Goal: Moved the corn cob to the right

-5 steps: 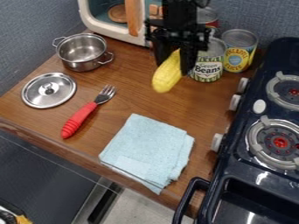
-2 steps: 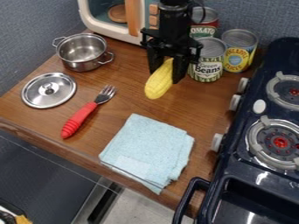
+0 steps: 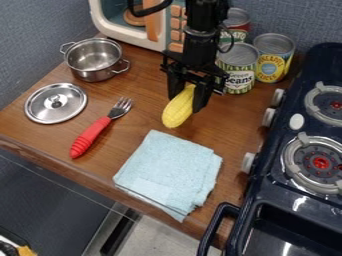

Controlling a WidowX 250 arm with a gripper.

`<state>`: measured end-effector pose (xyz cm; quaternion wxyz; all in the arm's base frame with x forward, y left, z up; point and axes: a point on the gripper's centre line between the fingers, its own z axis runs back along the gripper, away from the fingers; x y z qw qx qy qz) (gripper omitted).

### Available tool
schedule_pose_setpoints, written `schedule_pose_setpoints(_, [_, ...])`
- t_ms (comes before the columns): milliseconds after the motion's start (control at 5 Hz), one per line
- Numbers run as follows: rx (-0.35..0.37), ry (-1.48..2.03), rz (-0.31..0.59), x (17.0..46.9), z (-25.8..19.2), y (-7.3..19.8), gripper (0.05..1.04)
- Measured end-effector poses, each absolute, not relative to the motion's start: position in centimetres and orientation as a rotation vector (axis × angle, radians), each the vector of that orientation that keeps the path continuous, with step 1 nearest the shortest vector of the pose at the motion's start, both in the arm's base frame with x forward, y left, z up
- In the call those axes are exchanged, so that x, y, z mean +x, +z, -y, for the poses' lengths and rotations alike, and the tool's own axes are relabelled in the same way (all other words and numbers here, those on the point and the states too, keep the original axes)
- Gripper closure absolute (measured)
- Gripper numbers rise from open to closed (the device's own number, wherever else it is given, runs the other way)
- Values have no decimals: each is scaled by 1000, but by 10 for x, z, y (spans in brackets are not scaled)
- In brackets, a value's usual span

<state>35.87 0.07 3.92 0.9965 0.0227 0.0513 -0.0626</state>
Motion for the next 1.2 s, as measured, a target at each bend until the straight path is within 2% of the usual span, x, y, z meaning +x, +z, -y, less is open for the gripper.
schedule_pose_setpoints(600, [2,-98,-103,360,-11,28,488])
schedule_pose_setpoints(800, [30,-97,-117,358,-15,28,417])
schedule_pose_setpoints(1000, [27,-95,-114,359,-14,28,130])
schedule_pose_setpoints(1200, [29,-103,-116,359,-15,28,78])
